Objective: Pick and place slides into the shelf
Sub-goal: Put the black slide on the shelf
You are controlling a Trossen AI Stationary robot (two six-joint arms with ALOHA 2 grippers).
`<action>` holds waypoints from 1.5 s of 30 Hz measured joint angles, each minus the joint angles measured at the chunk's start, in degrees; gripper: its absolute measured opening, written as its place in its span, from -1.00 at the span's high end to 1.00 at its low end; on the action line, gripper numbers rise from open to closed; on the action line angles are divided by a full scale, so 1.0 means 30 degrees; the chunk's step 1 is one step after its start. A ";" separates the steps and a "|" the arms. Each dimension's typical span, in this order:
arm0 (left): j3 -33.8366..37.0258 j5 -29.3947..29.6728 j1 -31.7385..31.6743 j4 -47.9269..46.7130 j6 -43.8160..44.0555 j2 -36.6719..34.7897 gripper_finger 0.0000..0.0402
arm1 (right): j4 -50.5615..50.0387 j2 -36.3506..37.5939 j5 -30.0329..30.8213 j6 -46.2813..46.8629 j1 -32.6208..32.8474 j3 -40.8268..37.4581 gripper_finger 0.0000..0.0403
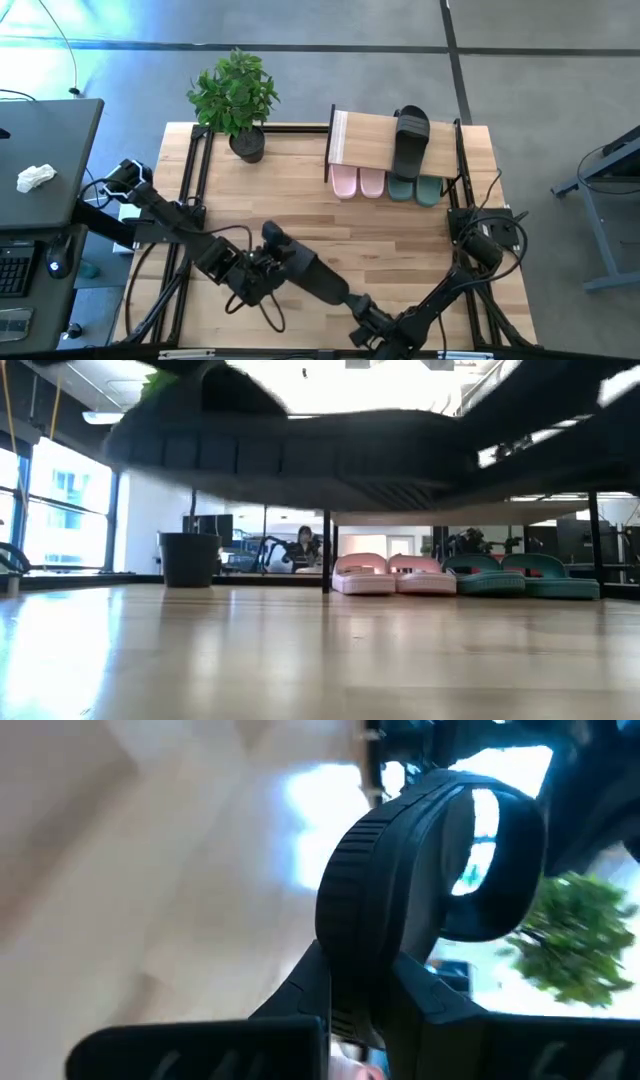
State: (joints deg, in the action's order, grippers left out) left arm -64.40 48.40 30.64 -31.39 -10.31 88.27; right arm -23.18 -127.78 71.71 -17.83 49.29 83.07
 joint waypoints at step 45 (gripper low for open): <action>-0.2302 0.0686 0.4542 -0.0148 -0.2127 0.0000 1.00 | -0.1625 0.8659 0.6080 -0.6150 -0.8740 0.5993 0.91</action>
State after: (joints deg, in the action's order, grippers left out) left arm -71.31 50.46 44.27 -31.83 -16.69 88.27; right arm -28.05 -101.80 89.95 -36.28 23.07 101.05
